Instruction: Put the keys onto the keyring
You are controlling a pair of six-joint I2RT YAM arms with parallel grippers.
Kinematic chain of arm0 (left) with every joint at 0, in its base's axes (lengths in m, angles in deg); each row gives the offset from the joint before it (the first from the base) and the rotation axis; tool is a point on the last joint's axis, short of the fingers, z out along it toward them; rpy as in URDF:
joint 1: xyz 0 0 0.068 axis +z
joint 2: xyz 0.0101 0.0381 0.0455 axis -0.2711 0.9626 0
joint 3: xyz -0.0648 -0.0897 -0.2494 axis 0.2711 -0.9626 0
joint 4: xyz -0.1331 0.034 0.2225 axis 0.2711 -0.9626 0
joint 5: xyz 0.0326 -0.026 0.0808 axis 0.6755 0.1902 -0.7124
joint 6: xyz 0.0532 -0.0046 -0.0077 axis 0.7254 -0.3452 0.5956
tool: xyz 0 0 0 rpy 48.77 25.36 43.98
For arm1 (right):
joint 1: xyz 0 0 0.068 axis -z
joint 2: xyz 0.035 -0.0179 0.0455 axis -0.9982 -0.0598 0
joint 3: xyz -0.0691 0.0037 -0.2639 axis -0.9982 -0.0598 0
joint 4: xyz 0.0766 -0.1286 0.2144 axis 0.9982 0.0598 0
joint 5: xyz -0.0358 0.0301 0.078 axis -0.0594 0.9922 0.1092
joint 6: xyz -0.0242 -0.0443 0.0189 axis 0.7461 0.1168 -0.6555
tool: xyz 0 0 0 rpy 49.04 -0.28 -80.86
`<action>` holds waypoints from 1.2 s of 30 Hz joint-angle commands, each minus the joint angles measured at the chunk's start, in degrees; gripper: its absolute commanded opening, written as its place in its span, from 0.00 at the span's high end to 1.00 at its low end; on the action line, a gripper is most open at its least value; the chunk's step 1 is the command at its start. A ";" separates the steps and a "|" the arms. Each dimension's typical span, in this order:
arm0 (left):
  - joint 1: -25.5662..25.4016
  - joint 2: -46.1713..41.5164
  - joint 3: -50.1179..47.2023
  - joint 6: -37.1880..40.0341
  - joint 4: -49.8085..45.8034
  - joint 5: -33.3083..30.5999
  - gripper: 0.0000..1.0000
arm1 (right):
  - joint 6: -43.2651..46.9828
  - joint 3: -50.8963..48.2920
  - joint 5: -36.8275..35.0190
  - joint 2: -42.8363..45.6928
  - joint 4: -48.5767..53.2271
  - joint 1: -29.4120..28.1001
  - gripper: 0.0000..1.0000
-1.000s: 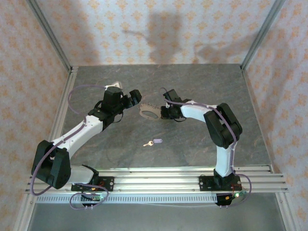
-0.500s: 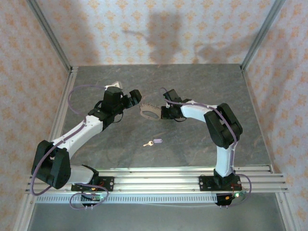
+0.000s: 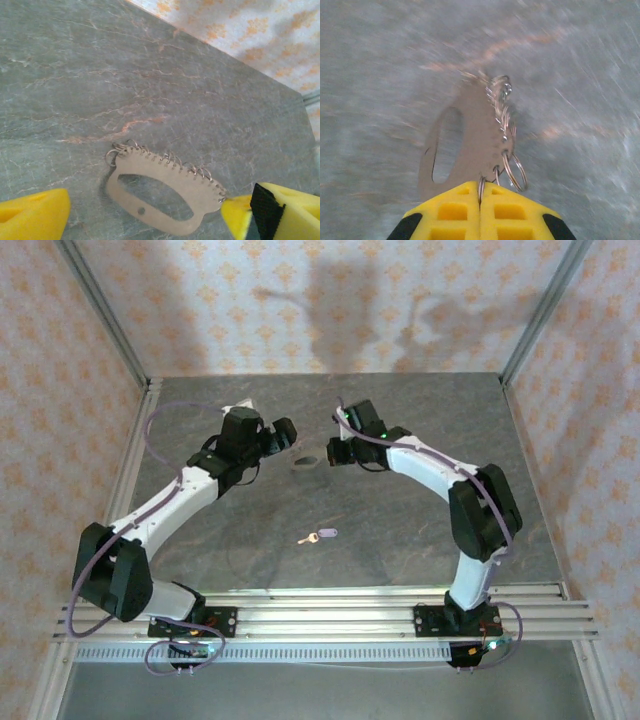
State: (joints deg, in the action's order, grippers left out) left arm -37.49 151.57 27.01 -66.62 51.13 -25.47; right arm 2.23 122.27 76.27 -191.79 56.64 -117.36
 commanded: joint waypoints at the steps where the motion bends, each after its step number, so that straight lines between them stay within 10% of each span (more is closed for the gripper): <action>1: -0.14 1.50 4.31 5.42 -2.37 4.45 0.07 | 3.08 4.03 14.68 2.10 -2.19 3.30 1.00; 10: 5.11 3.49 7.02 4.38 6.20 22.94 0.13 | 0.68 10.04 35.57 1.42 -6.02 7.79 1.00; 36: 5.37 5.24 7.01 3.58 14.16 35.54 0.52 | -14.84 -0.79 44.98 4.38 -26.50 9.03 1.00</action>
State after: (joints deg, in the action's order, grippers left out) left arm -32.22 155.76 33.52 -63.17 60.79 6.88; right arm -11.94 121.72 117.73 -190.47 34.46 -108.64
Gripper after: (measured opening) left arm 0.487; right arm 0.043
